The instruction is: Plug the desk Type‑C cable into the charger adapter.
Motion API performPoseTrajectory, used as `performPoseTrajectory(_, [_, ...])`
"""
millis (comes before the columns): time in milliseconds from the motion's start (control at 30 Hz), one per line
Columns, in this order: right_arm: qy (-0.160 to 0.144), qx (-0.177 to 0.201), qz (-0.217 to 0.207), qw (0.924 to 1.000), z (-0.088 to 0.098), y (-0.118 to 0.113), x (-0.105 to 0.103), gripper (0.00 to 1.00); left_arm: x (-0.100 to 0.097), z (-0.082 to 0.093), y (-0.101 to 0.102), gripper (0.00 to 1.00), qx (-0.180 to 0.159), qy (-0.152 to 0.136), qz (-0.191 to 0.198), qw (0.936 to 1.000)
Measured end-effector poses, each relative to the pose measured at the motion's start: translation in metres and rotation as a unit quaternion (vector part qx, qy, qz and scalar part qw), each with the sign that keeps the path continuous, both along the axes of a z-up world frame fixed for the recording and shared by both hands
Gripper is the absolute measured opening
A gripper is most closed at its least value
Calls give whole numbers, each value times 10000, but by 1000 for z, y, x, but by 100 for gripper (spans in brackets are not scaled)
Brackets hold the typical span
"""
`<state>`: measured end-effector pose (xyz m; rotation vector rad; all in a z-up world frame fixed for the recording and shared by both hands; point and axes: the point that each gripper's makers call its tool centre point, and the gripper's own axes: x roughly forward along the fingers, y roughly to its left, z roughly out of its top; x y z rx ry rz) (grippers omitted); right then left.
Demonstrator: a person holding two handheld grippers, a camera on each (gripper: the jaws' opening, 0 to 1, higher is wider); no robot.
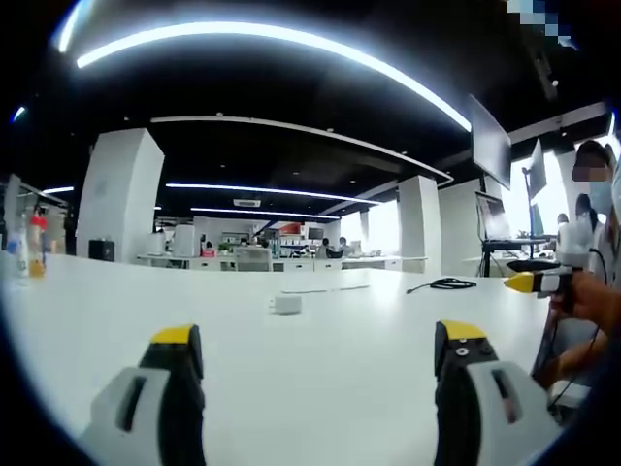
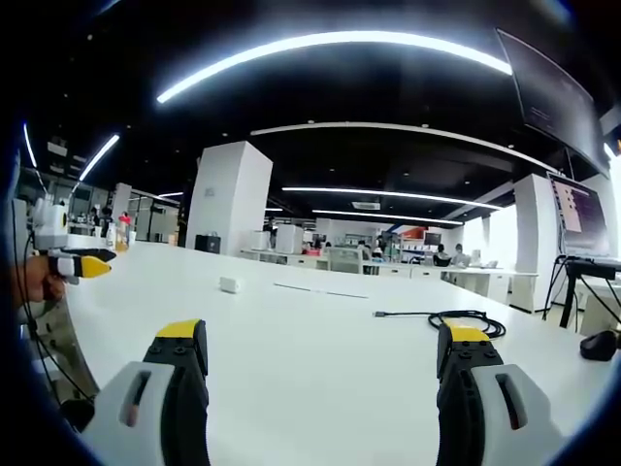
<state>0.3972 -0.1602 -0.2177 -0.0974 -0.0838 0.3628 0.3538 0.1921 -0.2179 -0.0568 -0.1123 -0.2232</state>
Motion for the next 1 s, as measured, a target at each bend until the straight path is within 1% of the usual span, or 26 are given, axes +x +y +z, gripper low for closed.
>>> performPoseTrajectory(500, [40, -15, 36, 10000, -3, 4, 1, 100, 3, 1, -3, 99, 9, -1, -44, 10000])
performPoseTrajectory(1000, [76, -6, 46, 10000, -6, 3, 1, 100, 12, 8, -6, 97, 256, -63, -172, 9995])
